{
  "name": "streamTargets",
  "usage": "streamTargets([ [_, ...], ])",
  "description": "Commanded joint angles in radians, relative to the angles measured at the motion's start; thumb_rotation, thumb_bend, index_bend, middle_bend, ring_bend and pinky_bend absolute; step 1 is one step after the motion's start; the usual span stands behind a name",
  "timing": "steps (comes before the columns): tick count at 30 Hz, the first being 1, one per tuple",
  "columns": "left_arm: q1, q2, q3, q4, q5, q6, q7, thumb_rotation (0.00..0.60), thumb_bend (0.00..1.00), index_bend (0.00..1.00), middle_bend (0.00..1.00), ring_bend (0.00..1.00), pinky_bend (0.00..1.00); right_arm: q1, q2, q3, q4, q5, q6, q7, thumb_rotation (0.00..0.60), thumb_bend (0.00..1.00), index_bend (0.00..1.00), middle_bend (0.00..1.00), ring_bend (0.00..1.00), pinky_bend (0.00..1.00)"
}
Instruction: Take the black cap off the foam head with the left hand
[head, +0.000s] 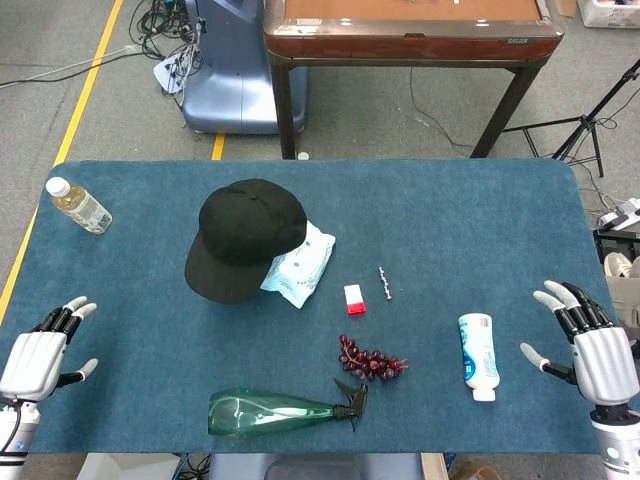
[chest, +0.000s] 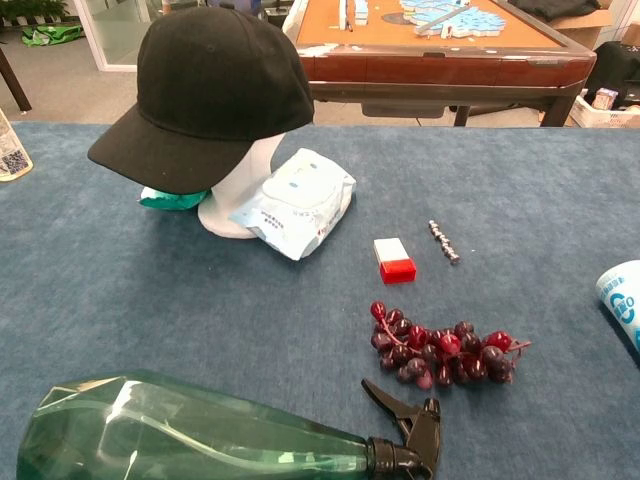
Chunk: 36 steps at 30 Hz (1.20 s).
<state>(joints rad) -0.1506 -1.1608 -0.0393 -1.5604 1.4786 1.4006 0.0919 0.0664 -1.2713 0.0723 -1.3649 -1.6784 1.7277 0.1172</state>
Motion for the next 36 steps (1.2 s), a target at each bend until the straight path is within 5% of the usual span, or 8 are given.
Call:
streamTargets([
  [1, 0.0, 0.0, 0.001, 0.001, 0.0, 0.0, -0.003, 0.6, 0.16, 0.19, 0.15, 0.18, 0.41, 0.0, 0.0, -0.007, -0.001, -0.008, -0.001, -0.002, 0.6, 0.13, 0.25, 0.2, 0.16, 0.3],
  [11, -0.007, -0.016, 0.006, 0.013, 0.01, -0.005, -0.012, 0.6, 0.16, 0.22, 0.16, 0.19, 0.41, -0.003, 0.01, 0.003, -0.009, 0.012, -0.001, 0.018, 0.6, 0.13, 0.25, 0.2, 0.16, 0.3],
  [19, -0.032, -0.047, 0.038, 0.061, 0.207, 0.084, -0.126, 0.6, 0.16, 0.26, 0.17, 0.24, 0.48, -0.01, 0.016, 0.011, -0.016, 0.022, 0.011, 0.02, 0.6, 0.13, 0.25, 0.2, 0.16, 0.3],
  [26, -0.092, -0.163, -0.013, 0.223, 0.352, 0.23, -0.171, 0.6, 0.11, 0.49, 0.58, 0.49, 0.62, -0.003, 0.022, 0.016, -0.021, 0.021, 0.003, 0.023, 0.6, 0.13, 0.25, 0.2, 0.16, 0.3],
  [36, -0.209, -0.259, -0.06, 0.313, 0.375, 0.179, -0.098, 0.6, 0.0, 0.56, 0.73, 0.57, 0.63, -0.002, 0.035, 0.023, -0.028, 0.04, -0.01, 0.033, 0.6, 0.13, 0.25, 0.2, 0.16, 0.3],
])
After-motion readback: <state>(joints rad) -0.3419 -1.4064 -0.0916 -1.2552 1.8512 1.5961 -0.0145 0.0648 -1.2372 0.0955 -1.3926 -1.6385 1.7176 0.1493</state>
